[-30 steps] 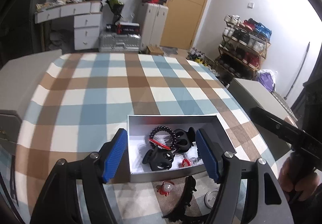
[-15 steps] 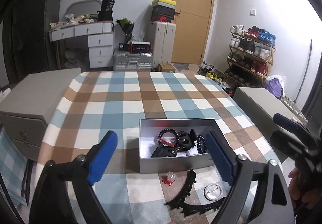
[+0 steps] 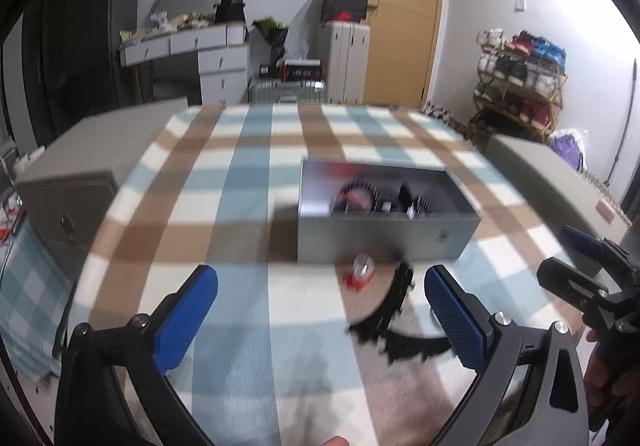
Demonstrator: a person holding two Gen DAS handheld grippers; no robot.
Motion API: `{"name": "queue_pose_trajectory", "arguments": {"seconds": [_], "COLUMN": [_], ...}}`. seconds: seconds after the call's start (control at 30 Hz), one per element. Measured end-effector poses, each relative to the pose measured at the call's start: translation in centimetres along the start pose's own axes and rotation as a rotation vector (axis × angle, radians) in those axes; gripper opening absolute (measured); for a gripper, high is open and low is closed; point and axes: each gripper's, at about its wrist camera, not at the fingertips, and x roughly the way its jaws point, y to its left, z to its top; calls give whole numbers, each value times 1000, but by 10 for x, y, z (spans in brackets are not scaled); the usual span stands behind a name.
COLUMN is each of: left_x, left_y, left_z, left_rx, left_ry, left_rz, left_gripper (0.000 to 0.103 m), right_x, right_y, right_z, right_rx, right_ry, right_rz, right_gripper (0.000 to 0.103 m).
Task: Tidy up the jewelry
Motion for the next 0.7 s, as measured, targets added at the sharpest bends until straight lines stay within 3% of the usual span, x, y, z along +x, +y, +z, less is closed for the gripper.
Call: {"name": "queue_pose_trajectory", "arguments": {"seconds": [0.33,0.7], "left_x": [6,7], "left_y": [6,15], "left_z": [-35,-46], "left_rx": [-24,-61], "left_ry": [95,123], "left_rz": [16,18], "left_gripper": [101,101], "right_x": [36,62], "right_y": [4,14], "right_z": [-27,-25], "right_rx": [-7,-10], "right_ry": [147,183], "right_rz": [5,30], "right_gripper": [100,81]}}
